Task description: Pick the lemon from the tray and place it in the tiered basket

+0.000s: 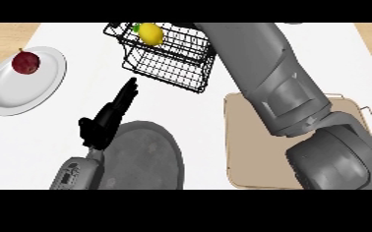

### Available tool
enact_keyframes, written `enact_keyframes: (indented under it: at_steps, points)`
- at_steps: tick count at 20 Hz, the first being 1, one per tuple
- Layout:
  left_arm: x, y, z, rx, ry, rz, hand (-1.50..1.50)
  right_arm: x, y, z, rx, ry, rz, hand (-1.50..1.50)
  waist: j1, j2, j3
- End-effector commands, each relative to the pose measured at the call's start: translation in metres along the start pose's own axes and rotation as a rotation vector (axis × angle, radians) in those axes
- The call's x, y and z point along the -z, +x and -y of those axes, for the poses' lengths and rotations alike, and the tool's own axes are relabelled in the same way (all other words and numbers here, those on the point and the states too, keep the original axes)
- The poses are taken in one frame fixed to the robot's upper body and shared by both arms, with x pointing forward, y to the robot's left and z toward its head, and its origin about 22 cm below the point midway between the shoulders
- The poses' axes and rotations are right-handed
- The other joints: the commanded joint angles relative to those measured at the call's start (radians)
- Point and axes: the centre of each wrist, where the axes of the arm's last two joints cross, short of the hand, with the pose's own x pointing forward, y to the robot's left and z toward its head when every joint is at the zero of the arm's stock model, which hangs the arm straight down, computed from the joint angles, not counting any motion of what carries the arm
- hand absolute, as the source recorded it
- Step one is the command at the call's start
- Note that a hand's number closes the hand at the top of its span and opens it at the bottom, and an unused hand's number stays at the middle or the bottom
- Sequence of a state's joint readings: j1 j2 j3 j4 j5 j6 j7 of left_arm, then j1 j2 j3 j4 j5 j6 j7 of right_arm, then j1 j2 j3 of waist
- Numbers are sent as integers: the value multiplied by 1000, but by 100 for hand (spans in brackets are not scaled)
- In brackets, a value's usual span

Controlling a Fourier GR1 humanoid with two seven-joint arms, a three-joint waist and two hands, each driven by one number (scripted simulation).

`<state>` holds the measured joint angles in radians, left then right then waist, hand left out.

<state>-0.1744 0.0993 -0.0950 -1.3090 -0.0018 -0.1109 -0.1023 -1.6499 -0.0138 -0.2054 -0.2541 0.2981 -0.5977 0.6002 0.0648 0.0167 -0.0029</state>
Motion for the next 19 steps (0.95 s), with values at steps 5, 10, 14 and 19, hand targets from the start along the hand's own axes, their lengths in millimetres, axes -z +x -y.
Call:
enact_keyframes:
  at_steps: [5, 10, 14, 19]
  points:
    - [-16, -4, -23, -9, 72, -28, 0, 25, -14, 35, 65, -370, 114, -150, -66, -23, 3]
    - [-23, -15, -23, -21, 97, -50, 0, 47, -22, 94, 199, -426, 160, -150, -103, -31, 5]
    - [-29, -10, -19, -22, 128, -56, 0, 51, -33, 133, 259, -412, 175, -150, -133, -47, 6]
    - [-40, -17, -36, -9, 143, -55, 0, 56, -76, 190, 190, -385, 167, -150, -146, -46, 4]
